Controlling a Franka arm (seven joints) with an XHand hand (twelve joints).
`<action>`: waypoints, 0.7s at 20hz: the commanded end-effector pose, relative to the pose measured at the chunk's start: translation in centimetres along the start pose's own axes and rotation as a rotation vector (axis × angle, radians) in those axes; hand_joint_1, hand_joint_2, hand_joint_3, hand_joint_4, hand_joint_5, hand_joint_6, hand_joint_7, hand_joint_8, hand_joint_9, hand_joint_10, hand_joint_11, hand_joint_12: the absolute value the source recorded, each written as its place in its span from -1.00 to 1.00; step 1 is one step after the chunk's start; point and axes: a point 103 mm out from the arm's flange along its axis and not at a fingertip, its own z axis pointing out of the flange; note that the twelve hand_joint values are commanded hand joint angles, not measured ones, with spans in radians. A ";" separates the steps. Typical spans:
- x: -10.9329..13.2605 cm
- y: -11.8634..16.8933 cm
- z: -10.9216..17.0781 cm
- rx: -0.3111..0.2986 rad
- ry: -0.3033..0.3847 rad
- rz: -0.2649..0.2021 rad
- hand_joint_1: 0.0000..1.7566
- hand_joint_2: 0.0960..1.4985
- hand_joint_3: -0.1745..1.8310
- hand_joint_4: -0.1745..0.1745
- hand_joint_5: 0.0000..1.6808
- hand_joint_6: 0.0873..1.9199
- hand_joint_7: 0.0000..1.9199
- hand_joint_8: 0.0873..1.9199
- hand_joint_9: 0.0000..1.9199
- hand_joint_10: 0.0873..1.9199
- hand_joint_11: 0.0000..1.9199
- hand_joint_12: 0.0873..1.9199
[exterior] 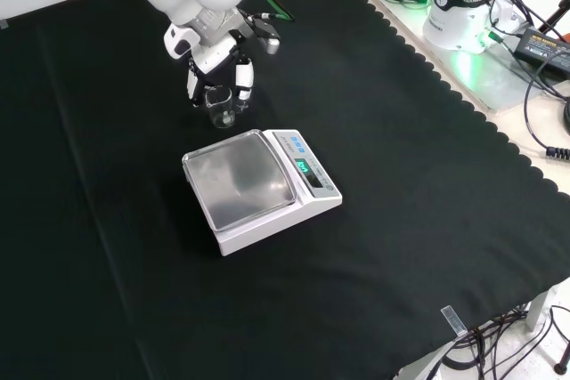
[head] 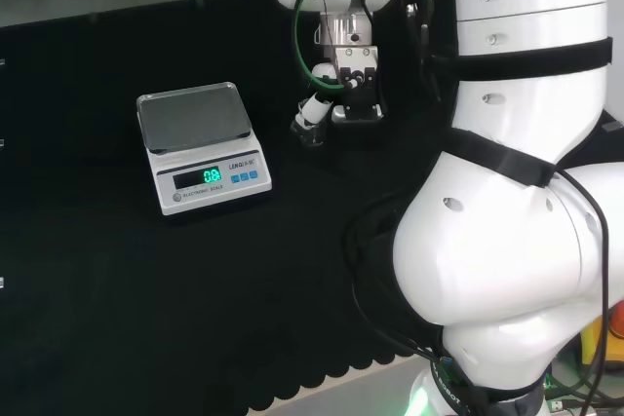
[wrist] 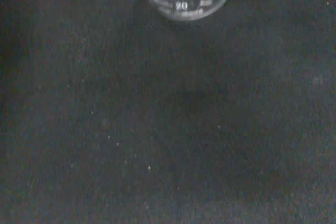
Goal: Pick up the beaker.
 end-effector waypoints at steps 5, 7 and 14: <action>0.6 -0.4 -1.3 -0.041 -0.047 -0.002 0.06 -0.13 -0.32 -0.81 0.15 -0.33 -0.10 -0.27 0.13 -0.68 0.29 -0.19; 0.7 -0.7 -2.1 -0.046 -0.061 -0.007 0.07 -0.13 -0.31 -0.84 0.18 -0.33 -0.08 -0.27 0.16 -0.69 0.31 -0.20; 2.7 -2.6 -5.3 -0.046 -0.194 0.021 0.08 -0.13 -0.29 -0.89 0.20 -0.34 -0.05 -0.27 0.22 -0.74 0.36 -0.24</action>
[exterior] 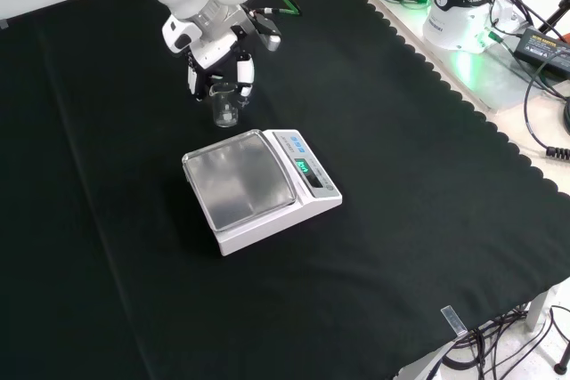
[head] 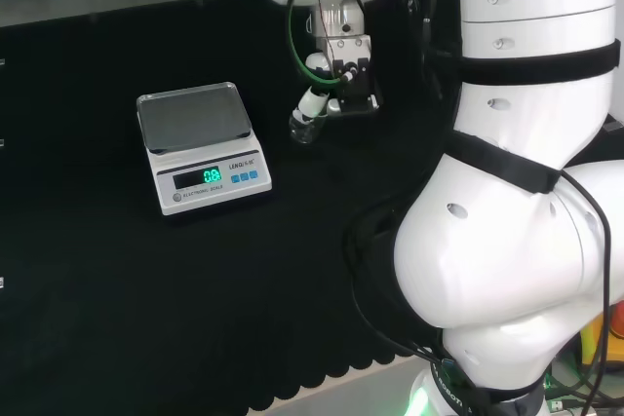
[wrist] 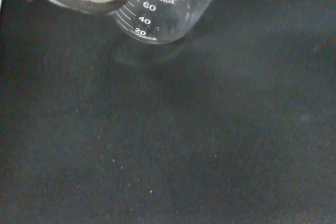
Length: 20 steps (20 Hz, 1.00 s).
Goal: Pick up the beaker.
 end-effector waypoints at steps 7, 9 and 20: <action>3.2 -3.6 -6.5 0.057 -0.331 0.007 0.10 -0.14 -0.29 -0.94 0.21 -0.35 -0.05 -0.26 0.25 -0.77 0.38 -0.27; 3.8 -4.3 -7.6 0.063 -0.372 -0.003 0.10 -0.14 -0.28 -0.94 0.21 -0.35 -0.05 -0.26 0.25 -0.78 0.38 -0.27; 6.3 -6.3 -10.8 0.067 -0.450 -0.081 0.10 -0.14 -0.28 -0.94 0.22 -0.36 -0.05 -0.26 0.27 -0.79 0.39 -0.29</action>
